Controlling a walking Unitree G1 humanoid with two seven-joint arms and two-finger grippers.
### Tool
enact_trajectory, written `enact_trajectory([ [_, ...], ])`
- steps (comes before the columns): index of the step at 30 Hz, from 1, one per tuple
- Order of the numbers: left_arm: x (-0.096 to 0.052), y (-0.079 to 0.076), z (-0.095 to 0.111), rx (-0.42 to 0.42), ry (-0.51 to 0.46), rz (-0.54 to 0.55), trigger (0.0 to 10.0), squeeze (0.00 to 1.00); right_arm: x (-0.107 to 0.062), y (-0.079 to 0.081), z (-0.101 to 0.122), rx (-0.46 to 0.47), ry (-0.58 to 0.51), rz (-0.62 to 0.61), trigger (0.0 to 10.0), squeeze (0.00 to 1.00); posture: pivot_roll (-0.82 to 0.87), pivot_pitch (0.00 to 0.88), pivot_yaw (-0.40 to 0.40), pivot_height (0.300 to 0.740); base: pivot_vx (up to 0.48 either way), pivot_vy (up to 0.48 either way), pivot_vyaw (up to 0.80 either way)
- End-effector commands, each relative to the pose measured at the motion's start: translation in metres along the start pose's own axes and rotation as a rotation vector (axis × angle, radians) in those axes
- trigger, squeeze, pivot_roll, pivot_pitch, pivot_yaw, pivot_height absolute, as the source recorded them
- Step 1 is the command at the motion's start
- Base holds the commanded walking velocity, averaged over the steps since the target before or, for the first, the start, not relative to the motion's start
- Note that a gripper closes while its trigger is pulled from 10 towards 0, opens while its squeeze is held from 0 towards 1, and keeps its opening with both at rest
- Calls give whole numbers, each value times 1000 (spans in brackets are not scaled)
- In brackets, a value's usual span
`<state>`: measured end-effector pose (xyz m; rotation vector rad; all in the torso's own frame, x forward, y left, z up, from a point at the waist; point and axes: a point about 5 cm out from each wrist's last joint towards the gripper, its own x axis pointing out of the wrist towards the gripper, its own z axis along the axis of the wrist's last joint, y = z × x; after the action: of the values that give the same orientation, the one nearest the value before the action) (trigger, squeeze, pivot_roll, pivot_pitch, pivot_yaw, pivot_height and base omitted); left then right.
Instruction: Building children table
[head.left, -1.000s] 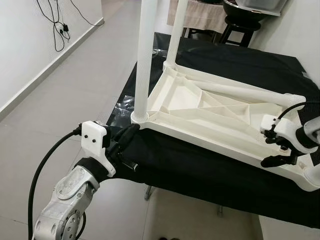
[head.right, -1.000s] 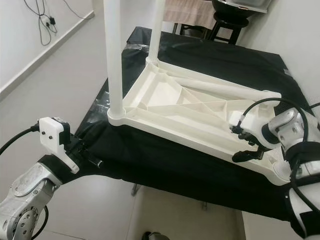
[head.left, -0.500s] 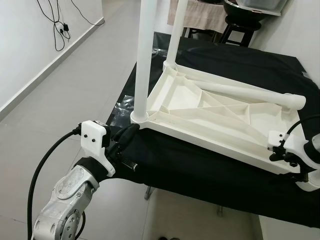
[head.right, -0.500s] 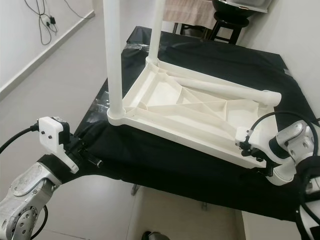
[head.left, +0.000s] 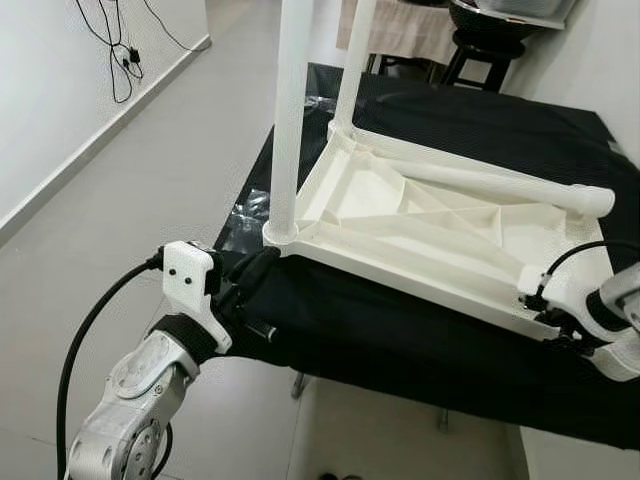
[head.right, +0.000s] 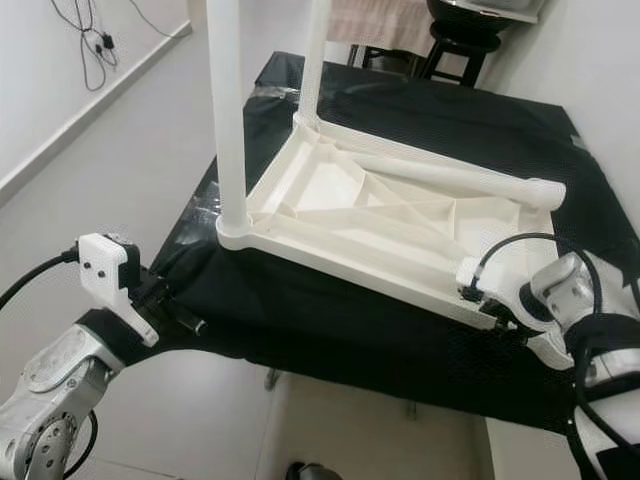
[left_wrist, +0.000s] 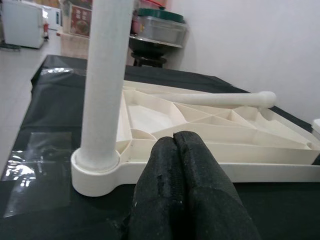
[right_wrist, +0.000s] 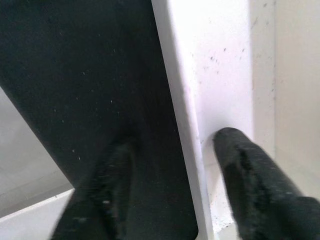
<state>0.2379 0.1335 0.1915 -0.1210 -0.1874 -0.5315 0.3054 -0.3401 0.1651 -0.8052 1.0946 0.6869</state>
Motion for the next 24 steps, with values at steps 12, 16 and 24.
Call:
enact_trajectory([
  [12, -6, -15, -8, -36, 96, -163, 10000, 0, -4, 4, 27, 62, -172, 52, 0, 0, 21, 142, -110, 740, 0, 0, 0],
  [16, -6, -15, -8, -38, 96, -161, 10000, 0, -6, 10, 50, 89, -283, 115, 0, 0, 21, 142, -110, 740, 0, 0, 0],
  [24, -6, -14, -8, -37, 100, -166, 10000, 0, 2, 29, 112, 175, -454, 150, 0, 0, 22, 138, -113, 740, 0, 0, 0],
])
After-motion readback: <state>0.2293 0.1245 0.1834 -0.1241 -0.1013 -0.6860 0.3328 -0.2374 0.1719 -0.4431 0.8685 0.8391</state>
